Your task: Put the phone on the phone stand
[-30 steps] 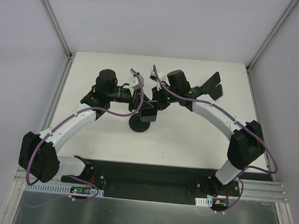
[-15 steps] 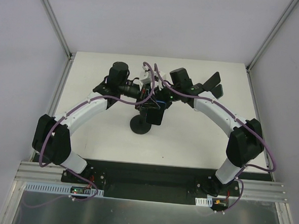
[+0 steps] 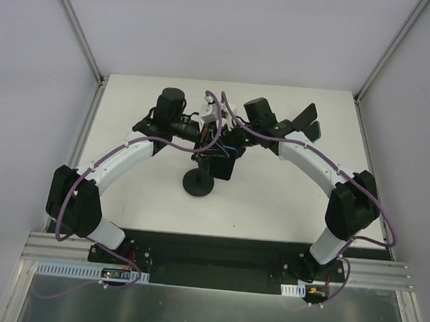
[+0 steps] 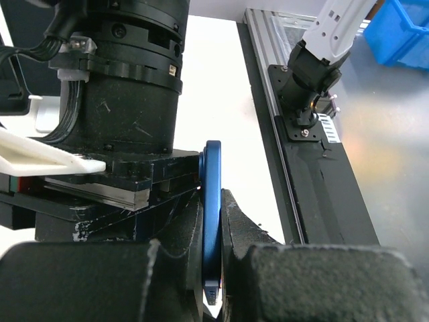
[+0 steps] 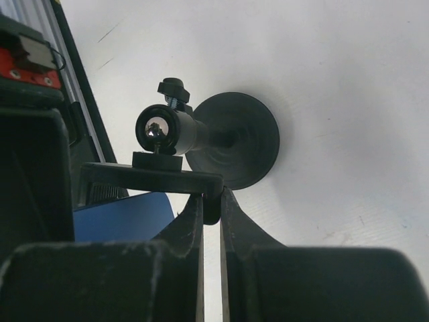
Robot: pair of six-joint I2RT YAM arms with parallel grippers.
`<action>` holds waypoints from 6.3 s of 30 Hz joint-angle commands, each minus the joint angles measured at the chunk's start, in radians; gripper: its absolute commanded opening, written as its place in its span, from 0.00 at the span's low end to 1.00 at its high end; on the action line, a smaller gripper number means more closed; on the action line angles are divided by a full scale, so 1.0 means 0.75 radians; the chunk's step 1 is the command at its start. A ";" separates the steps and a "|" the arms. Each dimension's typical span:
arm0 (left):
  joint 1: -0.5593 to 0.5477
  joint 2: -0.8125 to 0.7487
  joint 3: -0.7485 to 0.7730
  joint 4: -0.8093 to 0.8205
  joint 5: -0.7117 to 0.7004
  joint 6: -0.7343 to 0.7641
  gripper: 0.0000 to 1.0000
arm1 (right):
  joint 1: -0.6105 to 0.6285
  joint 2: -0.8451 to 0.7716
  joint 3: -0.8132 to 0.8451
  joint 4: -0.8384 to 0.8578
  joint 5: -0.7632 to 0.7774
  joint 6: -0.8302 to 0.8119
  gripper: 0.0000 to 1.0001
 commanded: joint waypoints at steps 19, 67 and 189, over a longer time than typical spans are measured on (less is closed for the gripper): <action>0.064 -0.265 -0.197 0.067 -0.634 0.146 0.00 | -0.004 -0.135 -0.027 0.111 -0.009 0.067 0.00; -0.107 -0.467 -0.230 -0.018 -0.352 0.132 0.00 | 0.162 -1.008 -0.653 -0.020 0.450 0.225 0.86; 0.091 -0.901 -0.508 0.245 -0.301 -0.069 0.54 | -0.642 -0.795 -0.416 -0.171 0.959 0.236 0.01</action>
